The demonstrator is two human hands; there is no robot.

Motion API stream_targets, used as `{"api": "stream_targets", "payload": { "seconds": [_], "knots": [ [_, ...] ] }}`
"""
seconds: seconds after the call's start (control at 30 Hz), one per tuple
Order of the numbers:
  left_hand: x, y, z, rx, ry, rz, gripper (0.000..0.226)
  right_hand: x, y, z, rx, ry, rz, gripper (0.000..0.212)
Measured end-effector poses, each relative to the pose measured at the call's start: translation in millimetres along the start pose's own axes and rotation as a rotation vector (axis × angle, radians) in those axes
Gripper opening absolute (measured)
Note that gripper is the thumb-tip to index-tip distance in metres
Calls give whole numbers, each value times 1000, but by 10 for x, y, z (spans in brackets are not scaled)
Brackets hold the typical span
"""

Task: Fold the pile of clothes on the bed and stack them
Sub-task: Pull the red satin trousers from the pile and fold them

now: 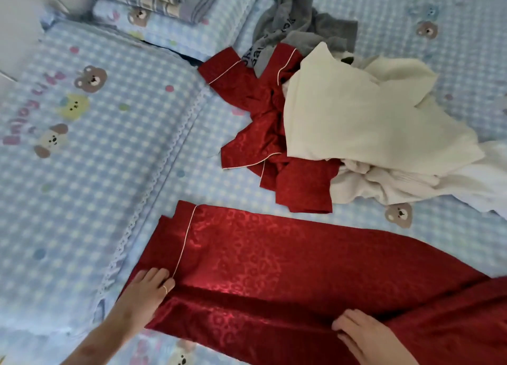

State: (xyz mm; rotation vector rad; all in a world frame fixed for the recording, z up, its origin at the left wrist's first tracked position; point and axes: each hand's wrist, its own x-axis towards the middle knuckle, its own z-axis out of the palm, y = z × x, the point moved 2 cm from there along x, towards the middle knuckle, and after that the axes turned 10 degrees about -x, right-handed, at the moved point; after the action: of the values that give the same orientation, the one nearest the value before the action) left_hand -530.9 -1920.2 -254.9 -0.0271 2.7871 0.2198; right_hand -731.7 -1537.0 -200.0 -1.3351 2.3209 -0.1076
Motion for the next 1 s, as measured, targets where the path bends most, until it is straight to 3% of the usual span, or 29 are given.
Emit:
{"api": "stream_targets", "payload": {
  "seconds": [0.07, 0.13, 0.23, 0.3, 0.37, 0.4, 0.47, 0.53, 0.67, 0.83, 0.9, 1.0],
  "knots": [
    [-98, 9, 9, -31, 97, -8, 26, -47, 0, 98, 52, -24, 56, 42],
    [-228, -33, -54, -55, 180, -40, 31, -121, -46, 95, 155, -25, 91, 41],
    [-475, -100, -128, -39, 225, -52, 34, -242, -222, 132, 156, 96, 3, 12],
    [-608, -95, -92, -18, 197, -41, 37, -311, -350, 271, 52, 62, -60, 36],
    [-695, -26, 8, 2, 117, -65, 44, -358, -367, 447, -14, -39, -33, 19],
    [-729, 29, 51, -2, 67, -122, 52, -388, -361, 525, -38, -144, 13, 37],
    [-738, 198, 155, -69, 12, -212, 78, -453, -244, 637, -54, -195, 98, 56],
    [-595, 589, 211, -157, 49, -174, 84, -605, -16, 578, -117, -114, 176, 58],
    [-13, 1921, 300, -259, 195, 108, 45, -894, 671, 333, -129, -47, 352, 43],
    [863, 3498, 230, -294, 105, 264, 46, -1234, 1879, 49, -257, 34, 634, 52],
    [1125, 3928, 205, -316, 58, 263, 50, -1343, 2366, -42, -340, -9, 680, 57],
    [1442, 4388, 167, -405, 8, 150, 60, -1435, 2981, -25, -406, -219, 601, 67]
  ]
}}
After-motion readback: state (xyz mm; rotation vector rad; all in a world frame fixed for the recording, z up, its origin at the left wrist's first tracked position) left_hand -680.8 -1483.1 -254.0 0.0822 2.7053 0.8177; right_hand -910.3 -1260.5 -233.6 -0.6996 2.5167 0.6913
